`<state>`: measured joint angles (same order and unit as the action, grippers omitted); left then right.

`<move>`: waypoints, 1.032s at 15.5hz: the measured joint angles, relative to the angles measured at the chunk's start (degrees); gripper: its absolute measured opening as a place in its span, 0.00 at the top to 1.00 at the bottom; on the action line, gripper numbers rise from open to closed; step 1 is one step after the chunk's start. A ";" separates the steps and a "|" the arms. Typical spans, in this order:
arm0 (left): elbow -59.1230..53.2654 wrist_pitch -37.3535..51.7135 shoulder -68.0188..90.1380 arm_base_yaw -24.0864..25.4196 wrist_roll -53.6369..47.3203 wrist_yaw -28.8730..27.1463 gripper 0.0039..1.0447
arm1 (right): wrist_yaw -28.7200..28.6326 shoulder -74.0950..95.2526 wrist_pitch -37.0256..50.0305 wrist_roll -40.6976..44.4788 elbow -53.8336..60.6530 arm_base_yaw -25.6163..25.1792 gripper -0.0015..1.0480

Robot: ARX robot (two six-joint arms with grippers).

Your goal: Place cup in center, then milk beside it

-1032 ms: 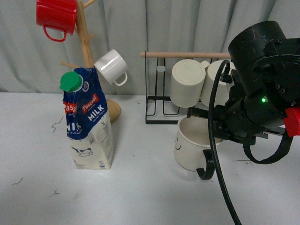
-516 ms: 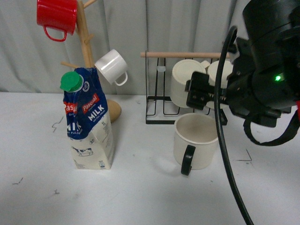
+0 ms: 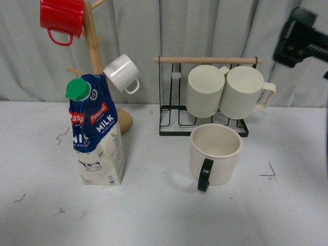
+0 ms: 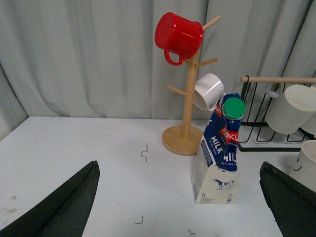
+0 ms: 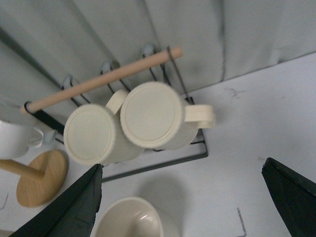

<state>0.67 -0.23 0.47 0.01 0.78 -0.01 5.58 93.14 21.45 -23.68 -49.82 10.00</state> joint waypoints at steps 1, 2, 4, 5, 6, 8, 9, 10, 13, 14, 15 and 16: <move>0.00 0.00 0.00 0.00 0.00 0.00 0.06 | -0.33 -1.09 0.35 0.00 0.72 -0.66 0.06; 0.00 0.00 0.00 0.00 0.00 0.00 0.06 | -0.70 -2.21 0.76 -0.02 1.46 -1.42 0.06; 0.00 0.00 0.00 0.00 0.00 0.00 0.06 | -0.26 -3.76 8.17 2.01 4.28 -2.73 0.10; 0.00 0.02 0.00 0.00 0.00 0.00 0.06 | -0.20 -4.15 10.49 2.86 5.20 -3.10 0.11; 0.00 0.00 0.00 0.00 0.00 0.00 0.06 | -0.26 -5.14 13.70 4.70 6.80 -3.87 0.15; 0.00 0.02 0.00 0.00 0.00 0.00 0.06 | -0.83 -7.30 17.59 7.21 9.66 -5.03 0.20; 0.00 0.00 0.00 0.00 0.00 0.00 0.06 | -1.38 -8.98 19.76 9.79 11.76 -5.79 0.24; 0.00 0.00 0.00 0.00 0.00 -0.02 0.06 | -2.16 -10.95 20.90 11.78 13.75 -6.67 0.27; 0.00 0.00 0.00 0.00 0.00 0.00 0.06 | -4.74 -16.46 20.59 15.72 18.10 -9.01 0.36; 0.00 0.00 0.00 0.00 0.00 0.00 0.06 | -4.98 -19.91 19.41 17.88 20.22 -9.81 0.41; 0.00 0.00 0.00 0.00 0.00 -0.02 0.06 | -4.85 -22.23 18.34 18.58 21.49 -10.25 0.45; 0.00 0.00 0.00 0.00 0.00 0.00 0.06 | -4.87 -25.68 16.61 19.65 23.23 -10.56 0.50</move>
<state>0.67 -0.23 0.47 0.01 0.78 -0.01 0.71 67.46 38.06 -4.03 -26.59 -0.56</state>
